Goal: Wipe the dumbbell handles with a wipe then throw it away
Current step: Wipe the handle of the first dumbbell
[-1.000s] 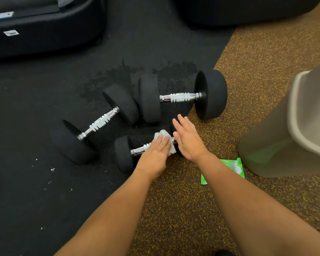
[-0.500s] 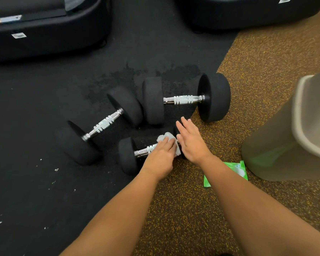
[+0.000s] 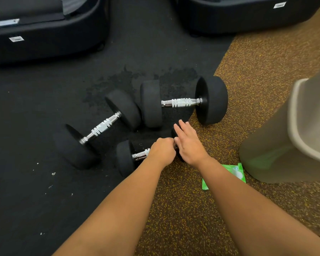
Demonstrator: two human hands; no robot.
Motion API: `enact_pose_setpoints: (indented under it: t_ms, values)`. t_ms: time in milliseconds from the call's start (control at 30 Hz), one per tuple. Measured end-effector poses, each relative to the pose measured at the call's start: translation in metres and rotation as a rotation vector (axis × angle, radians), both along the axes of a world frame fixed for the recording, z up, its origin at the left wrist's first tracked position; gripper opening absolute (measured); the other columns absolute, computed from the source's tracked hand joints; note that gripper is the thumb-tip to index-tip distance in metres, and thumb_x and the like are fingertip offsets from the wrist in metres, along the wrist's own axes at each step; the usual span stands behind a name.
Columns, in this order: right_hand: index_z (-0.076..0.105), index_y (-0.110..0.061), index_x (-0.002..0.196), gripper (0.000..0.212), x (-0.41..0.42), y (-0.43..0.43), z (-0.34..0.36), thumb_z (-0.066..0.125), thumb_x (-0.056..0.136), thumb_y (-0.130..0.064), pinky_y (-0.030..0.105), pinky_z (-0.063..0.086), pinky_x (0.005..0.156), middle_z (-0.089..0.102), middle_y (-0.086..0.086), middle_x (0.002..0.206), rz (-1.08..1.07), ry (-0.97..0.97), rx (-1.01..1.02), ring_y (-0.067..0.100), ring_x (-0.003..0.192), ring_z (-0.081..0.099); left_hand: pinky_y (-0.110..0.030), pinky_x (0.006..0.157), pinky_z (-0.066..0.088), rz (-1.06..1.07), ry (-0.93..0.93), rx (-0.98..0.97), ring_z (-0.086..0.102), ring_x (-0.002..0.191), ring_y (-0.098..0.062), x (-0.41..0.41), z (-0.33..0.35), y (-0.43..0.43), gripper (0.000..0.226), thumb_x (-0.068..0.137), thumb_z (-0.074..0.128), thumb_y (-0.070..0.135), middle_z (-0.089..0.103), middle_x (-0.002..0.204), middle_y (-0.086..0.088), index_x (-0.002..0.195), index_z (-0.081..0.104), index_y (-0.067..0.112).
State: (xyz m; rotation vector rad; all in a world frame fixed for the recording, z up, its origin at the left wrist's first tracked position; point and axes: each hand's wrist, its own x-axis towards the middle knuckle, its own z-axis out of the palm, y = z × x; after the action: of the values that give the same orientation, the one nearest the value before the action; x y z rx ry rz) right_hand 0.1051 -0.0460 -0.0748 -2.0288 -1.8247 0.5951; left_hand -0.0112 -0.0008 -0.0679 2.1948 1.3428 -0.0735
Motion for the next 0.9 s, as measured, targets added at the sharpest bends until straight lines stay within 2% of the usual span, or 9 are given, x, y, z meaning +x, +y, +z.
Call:
enact_pose_setpoints:
  t_ms: [67, 100, 167, 233, 333, 433, 567, 733, 900]
  values:
    - [0.02, -0.011, 0.149, 0.05, 0.0, 0.0, 0.0, 0.033, 0.102, -0.024, 0.028, 0.001, 0.117, 0.009, 0.009, 0.159, 0.007, -0.008, 0.004, 0.026, 0.146, 0.0, -0.039, 0.084, 0.049, -0.054, -0.057, 0.062, 0.057, 0.099, -0.027, -0.003, -0.008, -0.007, 0.023, 0.095, 0.042, 0.014, 0.06, 0.107, -0.01, 0.111, 0.059, 0.011]
    - [0.02, -0.011, 0.149, 0.05, 0.0, 0.0, 0.0, 0.033, 0.102, -0.024, 0.028, 0.001, 0.117, 0.009, 0.009, 0.159, 0.01, -0.011, 0.001, 0.026, 0.146, 0.0, -0.039, 0.095, 0.045, -0.114, -0.072, 0.102, 0.053, 0.109, -0.026, -0.007, -0.013, -0.012, 0.03, 0.093, 0.043, 0.011, 0.056, 0.117, -0.01, 0.12, 0.055, 0.011]
    - [0.019, -0.012, 0.149, 0.05, 0.0, 0.0, -0.001, 0.032, 0.102, -0.026, 0.028, 0.001, 0.117, 0.009, 0.008, 0.159, 0.004, -0.014, -0.002, 0.025, 0.146, -0.001, -0.037, 0.116, 0.024, -0.25, -0.003, 0.161, 0.03, 0.137, -0.029, -0.016, -0.02, -0.022, 0.051, 0.092, 0.042, 0.008, 0.037, 0.145, -0.011, 0.143, 0.037, 0.01]
    - [0.019, -0.013, 0.149, 0.05, 0.0, 0.0, -0.001, 0.031, 0.102, -0.026, 0.028, 0.002, 0.117, 0.009, 0.007, 0.159, -0.002, -0.017, 0.008, 0.024, 0.147, -0.001, -0.037, 0.12, 0.005, -0.326, 0.106, 0.222, 0.005, 0.147, -0.028, -0.025, -0.021, -0.03, 0.059, 0.095, 0.037, 0.01, 0.013, 0.159, -0.009, 0.15, 0.017, 0.008]
    - [0.018, -0.013, 0.149, 0.051, -0.001, -0.002, -0.001, 0.031, 0.102, -0.026, 0.027, 0.0, 0.116, 0.008, 0.007, 0.159, 0.0, -0.033, 0.0, 0.024, 0.147, -0.002, -0.035, 0.118, -0.005, -0.372, 0.199, 0.249, -0.005, 0.147, -0.026, -0.038, -0.019, -0.032, 0.057, 0.098, 0.03, 0.011, 0.001, 0.16, -0.008, 0.151, 0.008, 0.008]
    - [0.017, -0.012, 0.149, 0.052, -0.001, -0.003, 0.0, 0.032, 0.102, -0.025, 0.028, 0.0, 0.116, 0.008, 0.008, 0.159, 0.006, -0.051, 0.001, 0.025, 0.147, -0.002, -0.031, 0.117, -0.006, -0.296, 0.187, 0.205, -0.004, 0.148, -0.023, -0.045, -0.012, -0.029, 0.058, 0.099, 0.034, 0.013, 0.001, 0.161, -0.007, 0.151, 0.008, 0.009]
    - [0.015, -0.012, 0.149, 0.052, -0.002, 0.0, 0.0, 0.032, 0.102, -0.025, 0.029, -0.001, 0.117, 0.006, 0.008, 0.159, 0.004, -0.058, -0.02, 0.025, 0.147, -0.003, -0.033, 0.119, 0.003, -0.155, 0.126, 0.138, 0.002, 0.147, -0.026, -0.028, -0.002, -0.033, 0.058, 0.097, 0.035, 0.009, 0.01, 0.16, -0.008, 0.151, 0.013, 0.008]
    - [0.014, -0.012, 0.15, 0.052, -0.001, -0.002, 0.0, 0.029, 0.102, -0.025, 0.034, 0.001, 0.119, 0.004, 0.008, 0.159, 0.022, -0.083, -0.036, 0.026, 0.146, -0.005, -0.04, 0.12, 0.005, -0.35, 0.178, 0.153, -0.004, 0.147, -0.031, -0.018, -0.002, -0.037, 0.063, 0.096, 0.035, 0.007, -0.002, 0.161, -0.006, 0.152, 0.006, 0.011]
    - [0.013, -0.014, 0.15, 0.052, -0.001, -0.003, 0.0, 0.03, 0.102, -0.025, 0.039, 0.006, 0.121, 0.002, 0.005, 0.16, 0.004, -0.029, -0.064, 0.024, 0.146, -0.006, -0.041, 0.12, 0.003, -0.504, 0.333, 0.245, -0.008, 0.146, -0.032, -0.042, -0.005, -0.032, 0.058, 0.099, 0.029, 0.009, -0.005, 0.16, -0.008, 0.151, 0.005, 0.007]
